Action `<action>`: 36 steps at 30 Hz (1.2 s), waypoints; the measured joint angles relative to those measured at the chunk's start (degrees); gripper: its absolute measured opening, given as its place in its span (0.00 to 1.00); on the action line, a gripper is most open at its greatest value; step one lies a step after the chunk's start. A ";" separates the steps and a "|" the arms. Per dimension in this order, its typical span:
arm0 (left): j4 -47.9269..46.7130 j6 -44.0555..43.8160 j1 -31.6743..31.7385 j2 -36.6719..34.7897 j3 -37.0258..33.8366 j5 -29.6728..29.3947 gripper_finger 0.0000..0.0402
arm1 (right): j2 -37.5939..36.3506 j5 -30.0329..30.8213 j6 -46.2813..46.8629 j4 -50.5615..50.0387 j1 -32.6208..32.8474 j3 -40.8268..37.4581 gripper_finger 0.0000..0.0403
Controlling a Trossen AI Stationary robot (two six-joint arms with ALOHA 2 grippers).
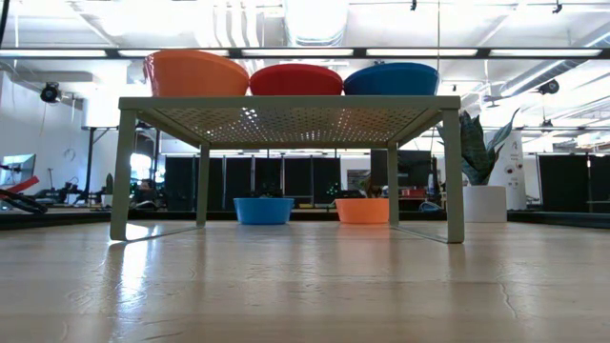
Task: Pick & Place Mini bowls
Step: Stack the red bowl on top of the other red bowls on the shelf
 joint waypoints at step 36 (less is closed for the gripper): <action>-0.02 -0.10 0.01 -0.02 0.00 0.02 0.19 | 0.00 0.01 14.94 24.11 -0.05 -13.39 0.02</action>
